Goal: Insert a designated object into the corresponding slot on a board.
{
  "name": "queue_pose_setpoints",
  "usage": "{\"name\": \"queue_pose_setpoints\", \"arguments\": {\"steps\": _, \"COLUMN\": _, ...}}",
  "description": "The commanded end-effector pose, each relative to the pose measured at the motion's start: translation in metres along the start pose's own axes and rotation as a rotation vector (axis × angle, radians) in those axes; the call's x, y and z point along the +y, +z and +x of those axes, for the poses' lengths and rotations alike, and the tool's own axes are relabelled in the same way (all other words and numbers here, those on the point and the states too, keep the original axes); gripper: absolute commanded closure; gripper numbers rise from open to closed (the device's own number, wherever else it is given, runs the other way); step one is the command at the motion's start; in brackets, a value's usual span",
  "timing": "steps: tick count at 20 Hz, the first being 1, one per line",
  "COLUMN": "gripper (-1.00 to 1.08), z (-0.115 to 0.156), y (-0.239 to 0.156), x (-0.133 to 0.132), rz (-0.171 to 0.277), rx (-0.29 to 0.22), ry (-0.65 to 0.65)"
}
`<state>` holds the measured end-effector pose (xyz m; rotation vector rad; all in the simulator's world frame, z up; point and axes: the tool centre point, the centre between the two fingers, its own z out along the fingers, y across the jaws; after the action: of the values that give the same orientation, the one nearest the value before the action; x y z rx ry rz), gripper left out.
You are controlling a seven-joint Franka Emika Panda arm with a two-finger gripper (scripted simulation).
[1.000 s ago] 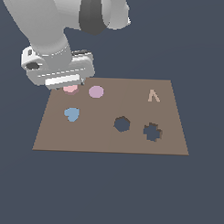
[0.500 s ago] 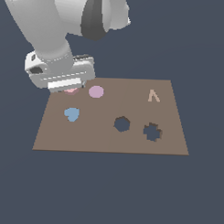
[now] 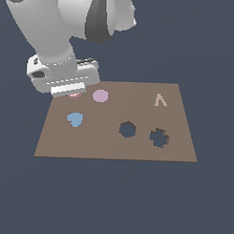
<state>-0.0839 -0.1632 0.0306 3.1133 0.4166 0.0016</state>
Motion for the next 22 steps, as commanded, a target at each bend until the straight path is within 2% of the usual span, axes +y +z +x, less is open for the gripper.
{"name": "queue_pose_setpoints", "arguments": {"steps": 1, "gripper": 1.08, "z": 0.000, "y": 0.001, "x": 0.000, "rz": 0.001, "rx": -0.001, "ry": 0.000}}
{"name": "queue_pose_setpoints", "arguments": {"steps": 13, "gripper": 1.08, "z": 0.000, "y": -0.003, "x": -0.003, "rz": 0.001, "rx": -0.001, "ry": 0.014}}
{"name": "queue_pose_setpoints", "arguments": {"steps": 22, "gripper": 1.08, "z": 0.002, "y": -0.003, "x": -0.020, "rz": 0.001, "rx": -0.001, "ry": 0.112}}
